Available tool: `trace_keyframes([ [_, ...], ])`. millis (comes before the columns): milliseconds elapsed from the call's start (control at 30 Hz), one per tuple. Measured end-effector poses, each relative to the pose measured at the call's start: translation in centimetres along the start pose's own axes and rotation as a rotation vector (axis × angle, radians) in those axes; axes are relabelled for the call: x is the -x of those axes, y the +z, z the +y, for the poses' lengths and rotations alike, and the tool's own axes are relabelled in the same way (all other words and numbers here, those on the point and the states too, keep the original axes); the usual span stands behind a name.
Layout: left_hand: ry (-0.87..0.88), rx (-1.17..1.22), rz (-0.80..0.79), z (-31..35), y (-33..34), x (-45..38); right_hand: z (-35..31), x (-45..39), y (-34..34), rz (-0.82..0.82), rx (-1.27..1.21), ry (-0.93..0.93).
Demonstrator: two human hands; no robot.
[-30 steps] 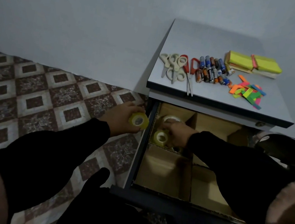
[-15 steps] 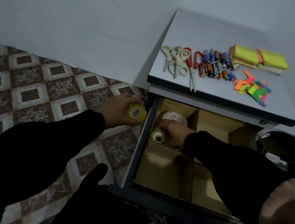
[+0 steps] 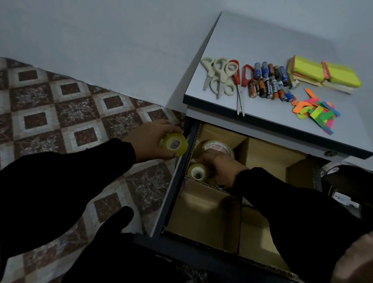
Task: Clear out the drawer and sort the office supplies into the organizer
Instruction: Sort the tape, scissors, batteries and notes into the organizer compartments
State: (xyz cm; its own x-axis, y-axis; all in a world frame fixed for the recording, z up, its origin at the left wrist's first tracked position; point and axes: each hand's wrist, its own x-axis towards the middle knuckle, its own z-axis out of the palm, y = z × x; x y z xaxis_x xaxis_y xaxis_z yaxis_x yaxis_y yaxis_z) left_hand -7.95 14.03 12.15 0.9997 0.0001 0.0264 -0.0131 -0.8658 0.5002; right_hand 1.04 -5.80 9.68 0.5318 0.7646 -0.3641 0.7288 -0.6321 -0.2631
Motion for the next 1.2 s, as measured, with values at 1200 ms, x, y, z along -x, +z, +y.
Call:
trace_keyframes([
  [1200,0.167,-0.284,-0.431,7.9,9.7,-6.8,10.0,12.4,4.5,0.012,-0.275,0.087],
])
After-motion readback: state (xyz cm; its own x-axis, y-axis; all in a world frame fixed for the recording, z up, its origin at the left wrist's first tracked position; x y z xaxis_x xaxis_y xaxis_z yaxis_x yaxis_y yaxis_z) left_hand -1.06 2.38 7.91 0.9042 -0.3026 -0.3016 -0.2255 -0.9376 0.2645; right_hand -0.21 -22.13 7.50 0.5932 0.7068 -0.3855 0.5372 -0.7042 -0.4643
